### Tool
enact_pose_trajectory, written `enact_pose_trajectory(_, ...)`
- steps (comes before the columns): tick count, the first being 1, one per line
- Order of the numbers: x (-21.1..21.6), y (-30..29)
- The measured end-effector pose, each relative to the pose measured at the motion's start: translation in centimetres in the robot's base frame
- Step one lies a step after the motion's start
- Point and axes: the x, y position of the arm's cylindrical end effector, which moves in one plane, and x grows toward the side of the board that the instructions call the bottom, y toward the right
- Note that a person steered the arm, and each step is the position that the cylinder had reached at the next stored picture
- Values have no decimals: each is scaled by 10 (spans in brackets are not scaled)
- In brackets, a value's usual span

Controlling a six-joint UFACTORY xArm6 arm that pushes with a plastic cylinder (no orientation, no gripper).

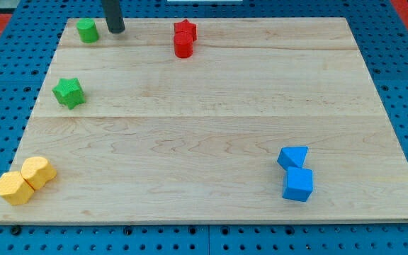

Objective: Move the green circle to the right of the green star

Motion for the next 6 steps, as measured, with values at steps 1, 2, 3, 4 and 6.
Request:
enact_pose_trajectory(1,-11,-84)
enact_pose_trajectory(2,0,-79)
enact_pose_trajectory(3,42,-28)
enact_pose_trajectory(4,117,-34)
enact_pose_trajectory(6,114,6)
